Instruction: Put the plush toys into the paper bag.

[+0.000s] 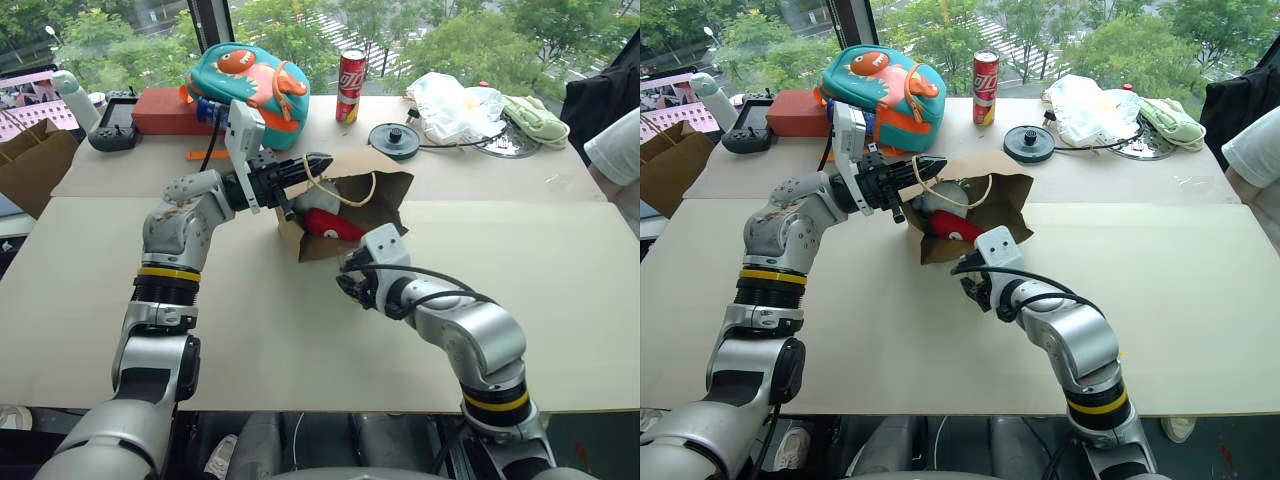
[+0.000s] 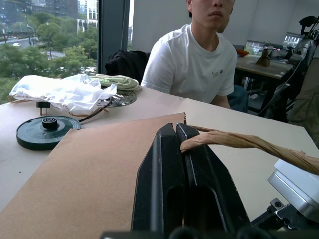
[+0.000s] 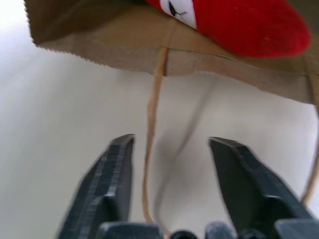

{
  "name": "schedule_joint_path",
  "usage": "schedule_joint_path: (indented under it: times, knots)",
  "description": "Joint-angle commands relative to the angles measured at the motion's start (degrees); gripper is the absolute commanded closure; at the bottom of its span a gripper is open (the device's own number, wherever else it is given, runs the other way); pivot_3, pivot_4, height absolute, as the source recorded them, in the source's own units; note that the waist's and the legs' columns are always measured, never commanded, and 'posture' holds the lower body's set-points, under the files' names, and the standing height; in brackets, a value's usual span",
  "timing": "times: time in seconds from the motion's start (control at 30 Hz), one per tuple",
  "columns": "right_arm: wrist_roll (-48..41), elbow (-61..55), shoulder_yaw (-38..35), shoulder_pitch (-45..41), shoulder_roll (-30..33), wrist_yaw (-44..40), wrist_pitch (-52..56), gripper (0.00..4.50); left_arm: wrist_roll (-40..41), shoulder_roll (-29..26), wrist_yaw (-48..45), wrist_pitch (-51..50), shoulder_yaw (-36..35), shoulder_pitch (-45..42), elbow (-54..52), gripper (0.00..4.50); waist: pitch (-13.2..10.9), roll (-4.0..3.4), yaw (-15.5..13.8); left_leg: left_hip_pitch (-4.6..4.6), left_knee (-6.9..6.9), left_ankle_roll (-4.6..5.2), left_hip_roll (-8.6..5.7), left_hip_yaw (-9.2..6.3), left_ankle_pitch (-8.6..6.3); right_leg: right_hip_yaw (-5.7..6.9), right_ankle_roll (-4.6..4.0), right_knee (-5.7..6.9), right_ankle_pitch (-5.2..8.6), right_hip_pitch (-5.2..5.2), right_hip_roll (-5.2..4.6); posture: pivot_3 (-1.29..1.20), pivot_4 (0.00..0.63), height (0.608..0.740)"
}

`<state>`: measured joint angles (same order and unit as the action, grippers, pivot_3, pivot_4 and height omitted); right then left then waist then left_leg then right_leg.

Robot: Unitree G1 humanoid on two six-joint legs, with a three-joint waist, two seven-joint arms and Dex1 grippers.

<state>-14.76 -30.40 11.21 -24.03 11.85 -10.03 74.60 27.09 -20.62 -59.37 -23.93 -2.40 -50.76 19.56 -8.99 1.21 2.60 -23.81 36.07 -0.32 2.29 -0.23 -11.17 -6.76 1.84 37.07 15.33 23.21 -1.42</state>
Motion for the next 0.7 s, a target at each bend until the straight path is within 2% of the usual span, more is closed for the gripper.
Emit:
schedule_joint_path:
  times: [0.03, 0.1, 0.13, 0.37, 0.7]
  knots:
    - [0.0, -1.0, 0.6, -0.7, -0.5, -0.3, -2.5, 3.57, 0.4, -0.4, -0.1, 0.6, -0.7, -1.0, -1.7, 4.50, 0.0, 0.00, 0.0, 0.00, 0.00, 0.00, 0.00, 0.00, 0.00, 0.00, 0.00, 0.00, 0.00, 0.00, 0.00, 0.00, 0.150, 0.733]
    - [-0.2, -1.1, 0.7, -0.6, -0.4, -0.5, -2.7, 4.23, 0.4, -0.4, -0.1, 0.6, -0.7, -1.0, -1.7, 4.50, 0.0, 0.00, 0.0, 0.00, 0.00, 0.00, 0.00, 0.00, 0.00, 0.00, 0.00, 0.00, 0.00, 0.00, 0.00, 0.00, 0.150, 0.733]
    - [-0.2, -1.1, 0.7, -0.5, -0.4, -0.6, -2.7, 4.37, 0.4, -0.4, -0.1, 0.6, -0.7, -1.0, -1.7, 4.50, 0.0, 0.00, 0.0, 0.00, 0.00, 0.00, 0.00, 0.00, 0.00, 0.00, 0.00, 0.00, 0.00, 0.00, 0.00, 0.00, 0.150, 0.733]
    - [-0.8, -2.2, -0.7, -0.1, -0.4, -1.3, -3.1, 4.37, 0.4, -0.3, -0.1, 0.5, -0.6, -1.1, -1.6, 4.50, 0.0, 0.00, 0.0, 0.00, 0.00, 0.00, 0.00, 0.00, 0.00, 0.00, 0.00, 0.00, 0.00, 0.00, 0.00, 0.00, 0.150, 0.733]
    - [-9.5, -14.3, -11.4, -2.4, 2.1, -8.7, -3.9, 4.37, 2.7, 0.7, 1.2, -2.6, -1.8, -1.3, -2.1, 4.50, 0.0, 0.00, 0.0, -0.01, 0.00, 0.00, -0.01, -0.01, 0.00, 0.01, 0.01, -0.01, 0.01, -0.01, 0.00, 0.00, 0.150, 0.733]
